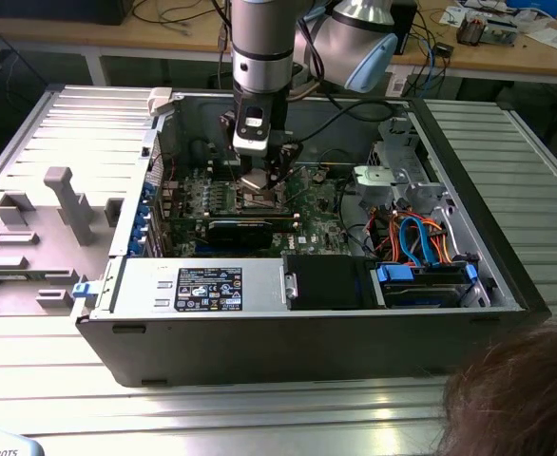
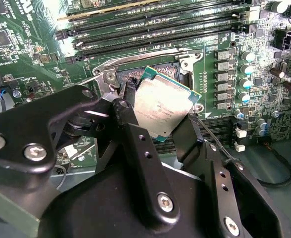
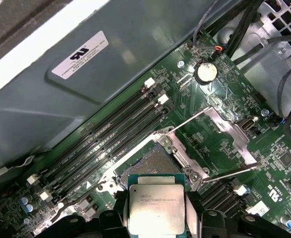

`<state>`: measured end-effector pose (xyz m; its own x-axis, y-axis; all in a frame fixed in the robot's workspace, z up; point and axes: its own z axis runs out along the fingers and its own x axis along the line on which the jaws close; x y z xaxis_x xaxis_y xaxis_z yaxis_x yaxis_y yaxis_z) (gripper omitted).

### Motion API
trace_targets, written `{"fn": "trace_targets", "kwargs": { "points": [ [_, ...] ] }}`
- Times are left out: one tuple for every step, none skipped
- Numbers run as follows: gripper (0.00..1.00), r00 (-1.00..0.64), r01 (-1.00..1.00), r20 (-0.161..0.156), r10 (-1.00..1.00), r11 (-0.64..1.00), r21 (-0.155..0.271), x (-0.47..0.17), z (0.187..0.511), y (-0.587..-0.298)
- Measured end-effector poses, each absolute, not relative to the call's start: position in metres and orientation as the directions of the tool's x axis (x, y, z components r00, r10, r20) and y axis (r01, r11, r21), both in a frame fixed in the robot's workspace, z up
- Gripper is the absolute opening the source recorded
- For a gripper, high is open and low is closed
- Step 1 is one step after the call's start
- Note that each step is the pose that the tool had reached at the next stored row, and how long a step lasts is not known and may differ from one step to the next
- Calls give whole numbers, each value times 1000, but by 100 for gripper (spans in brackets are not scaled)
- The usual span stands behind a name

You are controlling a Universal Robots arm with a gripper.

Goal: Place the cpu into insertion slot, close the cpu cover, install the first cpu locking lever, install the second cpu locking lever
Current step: 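Place the cpu into insertion slot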

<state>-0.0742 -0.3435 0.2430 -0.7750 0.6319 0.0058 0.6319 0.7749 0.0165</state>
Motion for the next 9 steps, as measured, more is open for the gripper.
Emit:
{"fn": "trace_targets", "kwargs": {
  "points": [
    [54, -774, 633, 6, 633, 774, 16, -74, 243, -344],
    [54, -773, 634, 6, 634, 773, 17, -74, 243, -344],
    [54, -771, 636, 6, 636, 771, 17, -74, 243, -344],
    [54, -769, 639, 6, 639, 769, 17, -74, 242, -344],
    [54, -768, 640, 6, 640, 768, 17, -74, 242, -344],
    [54, -768, 641, 6, 641, 767, 17, -74, 242, -344],
    [54, -767, 642, 6, 642, 766, 17, -74, 242, -344],
    [54, -766, 643, 6, 643, 765, 16, -74, 242, -344],
    [54, -764, 645, 6, 645, 764, 16, -74, 242, -344]
  ]
}}
